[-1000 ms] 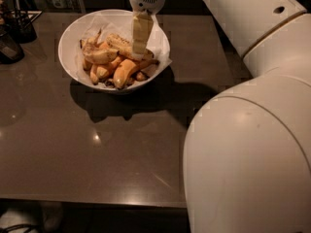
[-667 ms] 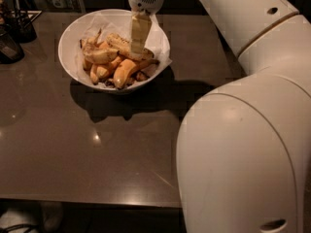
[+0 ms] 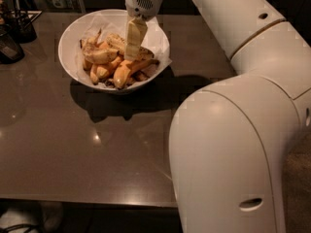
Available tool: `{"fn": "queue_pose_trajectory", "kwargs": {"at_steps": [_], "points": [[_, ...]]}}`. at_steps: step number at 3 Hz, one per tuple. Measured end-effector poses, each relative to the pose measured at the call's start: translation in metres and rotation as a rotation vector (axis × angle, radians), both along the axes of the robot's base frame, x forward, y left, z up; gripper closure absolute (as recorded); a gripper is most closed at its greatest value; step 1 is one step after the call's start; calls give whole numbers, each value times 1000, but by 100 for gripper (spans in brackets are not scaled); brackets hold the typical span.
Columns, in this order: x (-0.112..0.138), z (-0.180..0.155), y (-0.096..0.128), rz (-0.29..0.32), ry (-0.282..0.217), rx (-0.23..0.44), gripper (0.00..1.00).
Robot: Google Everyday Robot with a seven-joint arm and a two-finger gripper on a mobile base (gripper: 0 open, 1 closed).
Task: Pick banana from white bowl
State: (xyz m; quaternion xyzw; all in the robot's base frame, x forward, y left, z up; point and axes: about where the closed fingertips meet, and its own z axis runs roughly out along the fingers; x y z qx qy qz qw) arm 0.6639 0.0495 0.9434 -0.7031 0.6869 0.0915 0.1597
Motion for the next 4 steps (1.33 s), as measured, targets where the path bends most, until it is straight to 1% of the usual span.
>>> {"fn": "queue_pose_trajectory", "kwargs": {"at_steps": [1,2,3,4], "points": [[0,-7,4,2,33,31,26],[0,-9,6,2,40,44,41],[-1,-5,4,-3,28,40,64],[-1,-5,4,-3,28,40,87]]}}
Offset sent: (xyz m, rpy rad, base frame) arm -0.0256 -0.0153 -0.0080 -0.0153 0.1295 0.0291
